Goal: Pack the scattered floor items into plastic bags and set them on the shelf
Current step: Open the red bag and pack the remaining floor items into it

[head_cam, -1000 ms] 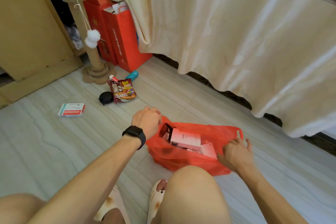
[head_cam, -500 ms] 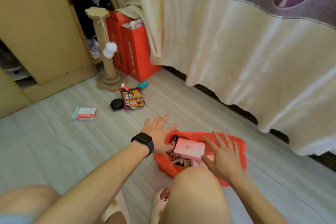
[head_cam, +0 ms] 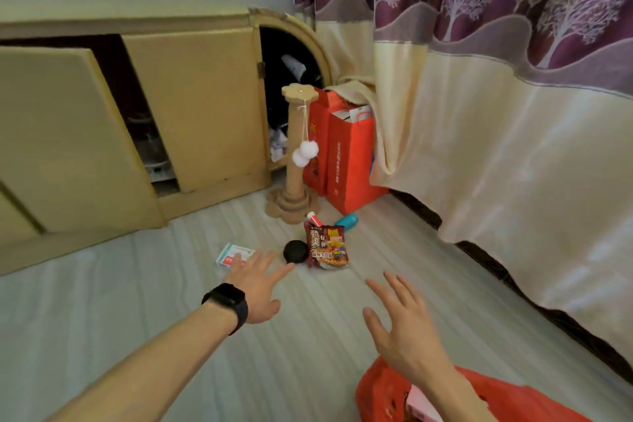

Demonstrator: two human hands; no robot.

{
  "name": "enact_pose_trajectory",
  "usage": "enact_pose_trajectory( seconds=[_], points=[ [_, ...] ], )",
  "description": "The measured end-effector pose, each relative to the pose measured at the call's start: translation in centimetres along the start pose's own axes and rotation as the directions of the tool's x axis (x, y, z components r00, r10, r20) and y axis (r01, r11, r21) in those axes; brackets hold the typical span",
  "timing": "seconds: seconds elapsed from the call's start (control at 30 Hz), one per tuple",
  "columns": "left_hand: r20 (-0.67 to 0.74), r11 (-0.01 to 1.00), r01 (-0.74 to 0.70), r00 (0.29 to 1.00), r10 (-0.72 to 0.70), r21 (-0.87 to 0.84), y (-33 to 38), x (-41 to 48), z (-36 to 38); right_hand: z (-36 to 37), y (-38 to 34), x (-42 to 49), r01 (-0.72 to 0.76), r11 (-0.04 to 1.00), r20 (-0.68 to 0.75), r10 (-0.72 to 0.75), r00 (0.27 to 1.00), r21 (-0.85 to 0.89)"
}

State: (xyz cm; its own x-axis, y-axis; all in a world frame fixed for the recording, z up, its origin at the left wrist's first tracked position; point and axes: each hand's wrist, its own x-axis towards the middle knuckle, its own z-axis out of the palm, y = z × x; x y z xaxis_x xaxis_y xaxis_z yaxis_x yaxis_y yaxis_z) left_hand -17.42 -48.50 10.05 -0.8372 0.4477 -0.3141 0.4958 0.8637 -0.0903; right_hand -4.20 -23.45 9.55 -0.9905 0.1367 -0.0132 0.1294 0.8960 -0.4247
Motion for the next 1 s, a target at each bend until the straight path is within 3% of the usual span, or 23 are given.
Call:
enact_pose_trajectory(
  seconds=[0.13,0.27,0.4,0.5,0.7,0.8,0.9,1.0],
  points=[
    [0.185,0.993,0.112,0.977,-0.102,-0.044,-2.7,0.4,8.1,5.1,0.5,3.6,0.107,0.97,0.297,-0.039,0.954,-0.216],
    [0.355,0.979,0.173,0.927,-0.123,-0.111,-3.5,0.8,15.9,11.9,2.2,5.3,0.248,0.899,0.601,0.02,0.799,-0.36],
    [0.448,0.959,0.219,0.886,-0.118,-0.18,-3.5,2.5,21.9,17.2,3.5,7.6,0.321,0.874,0.729,0.055,0.682,-0.365],
    [0.427,0.944,0.238,0.896,-0.123,-0.229,-3.5,4.7,25.3,20.1,4.3,10.8,0.315,0.881,0.726,0.046,0.686,-0.353],
    [0.373,0.92,0.261,0.917,-0.142,-0.291,-3.5,8.1,28.9,22.6,5.0,21.7,0.116,0.942,0.488,0.056,0.871,-0.315],
    [0.386,0.92,0.268,0.911,-0.145,-0.287,-3.3,8.5,29.3,23.1,4.6,27.5,0.047,0.951,0.363,0.071,0.929,-0.306],
    [0.342,0.93,0.241,0.929,-0.139,-0.278,-3.6,9.0,29.2,24.3,5.2,30.6,-0.077,0.962,0.392,0.179,0.903,-0.26],
    [0.144,0.938,0.154,0.983,-0.113,-0.311,-5.1,10.7,28.2,25.8,6.1,28.4,-0.136,0.959,0.426,0.234,0.874,-0.247]
  ],
)
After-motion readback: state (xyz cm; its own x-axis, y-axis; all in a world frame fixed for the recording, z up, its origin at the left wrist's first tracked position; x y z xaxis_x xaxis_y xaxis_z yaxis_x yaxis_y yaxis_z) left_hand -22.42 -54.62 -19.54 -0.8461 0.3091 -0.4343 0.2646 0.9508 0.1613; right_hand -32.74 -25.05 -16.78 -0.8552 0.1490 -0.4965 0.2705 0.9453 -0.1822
